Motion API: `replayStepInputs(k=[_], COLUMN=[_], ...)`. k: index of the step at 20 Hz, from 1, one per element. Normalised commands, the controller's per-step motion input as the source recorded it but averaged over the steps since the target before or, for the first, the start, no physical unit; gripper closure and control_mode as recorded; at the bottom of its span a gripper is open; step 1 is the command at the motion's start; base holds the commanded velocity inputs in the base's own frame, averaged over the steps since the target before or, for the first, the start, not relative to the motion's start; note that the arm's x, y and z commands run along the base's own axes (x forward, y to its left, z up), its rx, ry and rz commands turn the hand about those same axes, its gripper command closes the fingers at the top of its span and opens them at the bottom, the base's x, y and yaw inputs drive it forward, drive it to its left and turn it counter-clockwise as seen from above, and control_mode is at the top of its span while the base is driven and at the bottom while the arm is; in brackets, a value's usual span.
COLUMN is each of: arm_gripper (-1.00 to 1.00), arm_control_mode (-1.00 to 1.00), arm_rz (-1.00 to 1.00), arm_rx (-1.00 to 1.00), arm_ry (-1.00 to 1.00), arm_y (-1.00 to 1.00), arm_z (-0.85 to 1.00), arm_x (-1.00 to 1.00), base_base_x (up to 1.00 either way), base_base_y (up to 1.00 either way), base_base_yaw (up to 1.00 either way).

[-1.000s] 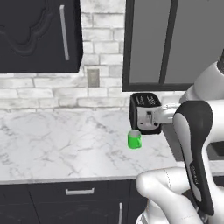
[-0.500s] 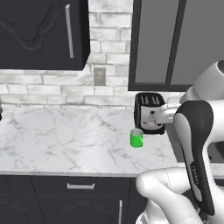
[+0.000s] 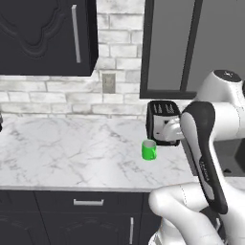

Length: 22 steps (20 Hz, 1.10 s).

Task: Clear the mugs and bowl far away from the sink.

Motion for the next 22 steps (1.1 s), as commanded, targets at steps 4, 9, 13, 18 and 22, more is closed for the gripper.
replayStepInputs(k=[4,9,13,18,22], arm_gripper=[-1.00,-1.00,-1.00,-1.00,-1.00], arm_control_mode=[-1.00,-1.00,-1.00,-1.00,-1.00], arm_rz=[0.06,0.04,0.00,0.00,0.00], arm_rx=[0.00,0.00,-0.01,-0.02,-0.01], arm_ry=[0.16,0.09,0.02,-0.01,0.00], arm_y=[-0.02,0.00,0.00,0.00,-0.01], arm_z=[-0.42,-0.42,-0.17,-0.09,-0.28], arm_x=[0.19,0.21,0.23,0.20,0.18], base_base_x=[0.00,0.00,0.00,0.00,0.00], base_base_y=[0.00,0.00,0.00,0.00,0.00], base_base_yaw=[0.00,0.00,0.00,0.00,0.00])
